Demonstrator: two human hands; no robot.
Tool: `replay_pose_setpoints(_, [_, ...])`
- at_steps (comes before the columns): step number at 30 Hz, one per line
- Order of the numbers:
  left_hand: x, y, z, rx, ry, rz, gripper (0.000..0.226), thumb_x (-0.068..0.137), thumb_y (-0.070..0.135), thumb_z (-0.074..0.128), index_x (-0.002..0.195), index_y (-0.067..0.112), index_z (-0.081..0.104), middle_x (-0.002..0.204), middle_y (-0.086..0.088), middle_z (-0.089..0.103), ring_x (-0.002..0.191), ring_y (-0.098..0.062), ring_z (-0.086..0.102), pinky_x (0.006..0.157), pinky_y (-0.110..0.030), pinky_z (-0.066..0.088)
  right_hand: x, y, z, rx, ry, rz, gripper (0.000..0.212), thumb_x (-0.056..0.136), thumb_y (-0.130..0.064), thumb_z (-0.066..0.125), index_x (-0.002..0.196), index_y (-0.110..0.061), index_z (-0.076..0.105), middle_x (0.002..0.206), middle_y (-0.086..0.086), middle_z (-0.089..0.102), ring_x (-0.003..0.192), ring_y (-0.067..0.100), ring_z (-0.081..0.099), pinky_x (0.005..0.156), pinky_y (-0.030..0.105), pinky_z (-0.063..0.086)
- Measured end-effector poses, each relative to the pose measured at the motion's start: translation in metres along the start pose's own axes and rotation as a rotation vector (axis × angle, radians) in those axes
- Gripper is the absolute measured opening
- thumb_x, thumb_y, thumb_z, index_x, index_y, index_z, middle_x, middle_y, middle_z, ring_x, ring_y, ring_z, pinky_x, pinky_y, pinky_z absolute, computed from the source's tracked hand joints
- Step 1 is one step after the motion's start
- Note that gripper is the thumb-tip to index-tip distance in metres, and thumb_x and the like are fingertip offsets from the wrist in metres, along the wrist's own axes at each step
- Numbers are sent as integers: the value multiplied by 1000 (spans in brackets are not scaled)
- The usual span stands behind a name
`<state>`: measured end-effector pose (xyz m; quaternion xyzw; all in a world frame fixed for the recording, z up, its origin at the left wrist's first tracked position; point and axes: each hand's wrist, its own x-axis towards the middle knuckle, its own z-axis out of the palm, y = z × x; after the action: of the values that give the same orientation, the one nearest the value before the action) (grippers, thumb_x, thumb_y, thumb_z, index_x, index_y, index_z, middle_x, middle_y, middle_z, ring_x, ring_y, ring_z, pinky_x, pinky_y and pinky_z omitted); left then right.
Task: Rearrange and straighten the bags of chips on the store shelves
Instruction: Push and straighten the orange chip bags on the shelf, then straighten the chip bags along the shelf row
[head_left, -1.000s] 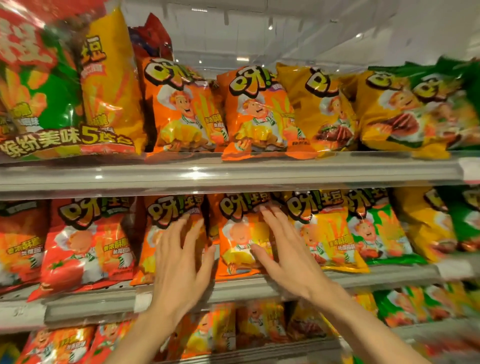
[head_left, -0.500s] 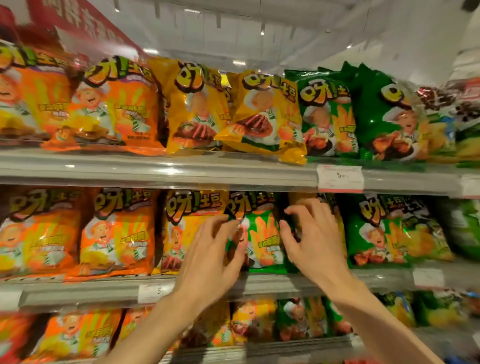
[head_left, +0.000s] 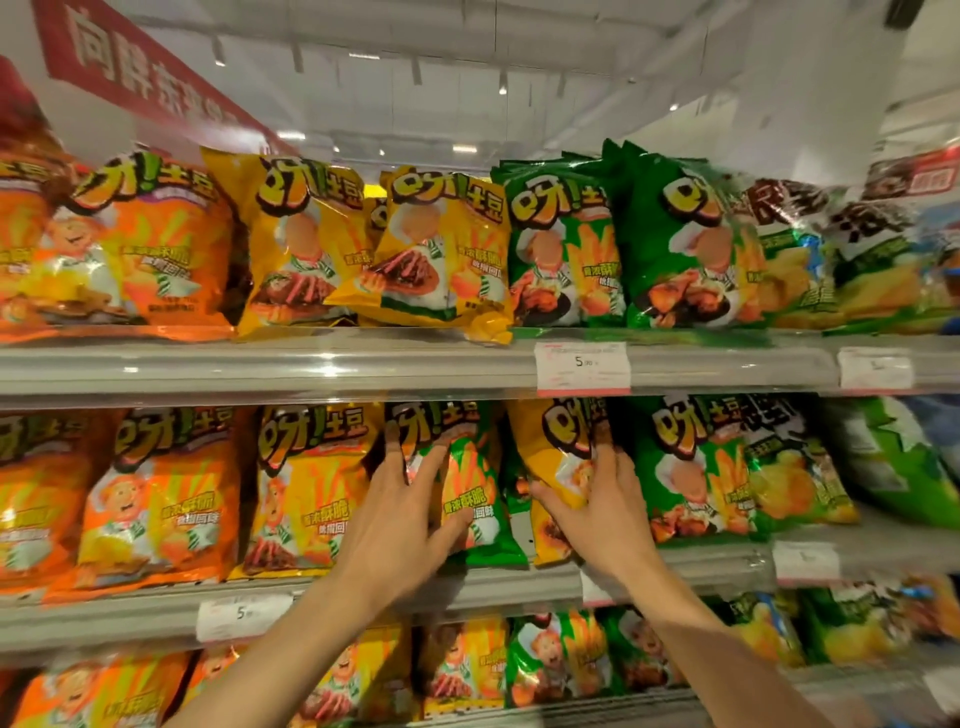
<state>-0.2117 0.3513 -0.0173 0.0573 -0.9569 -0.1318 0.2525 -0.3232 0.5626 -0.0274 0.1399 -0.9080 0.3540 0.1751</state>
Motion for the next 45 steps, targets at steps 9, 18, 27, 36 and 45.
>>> replay_pose_setpoints(9, [3,-2,2,-143,25,-37,82,89,61,59,156,37,18,156,-15,27,145,-29,18,116,-42,25,-3,-38,-15,-57,61,-18,89,72,-80,57,135,-21,37,139,11,34,129,34,33,103,49,37])
replay_pose_setpoints(18, [4,20,22,-236,216,51,71,92,47,65,152,20,39,164,-7,20,142,-22,21,116,-44,29,-29,-15,-49,-293,245,-101,98,76,-78,54,152,-25,22,154,14,21,141,31,17,111,53,21])
replay_pose_setpoints(27, [18,80,62,-232,339,90,60,92,42,68,141,12,52,153,-19,38,131,-28,31,104,-48,37,-38,37,-81,-339,338,-37,99,76,-69,64,153,-22,22,153,19,24,137,33,20,106,56,23])
replay_pose_setpoints(36, [40,113,80,-249,253,147,55,95,53,58,140,21,51,148,-17,35,133,-30,30,104,-46,38,-39,58,-100,-244,280,22,101,74,-75,60,152,-26,20,153,15,22,139,29,17,110,55,22])
replay_pose_setpoints(45, [26,68,46,-444,274,163,33,101,20,56,134,17,54,127,0,54,120,-18,53,101,-39,45,-56,24,-85,-290,197,-48,104,73,-82,52,154,-31,11,157,10,12,142,28,11,113,52,16])
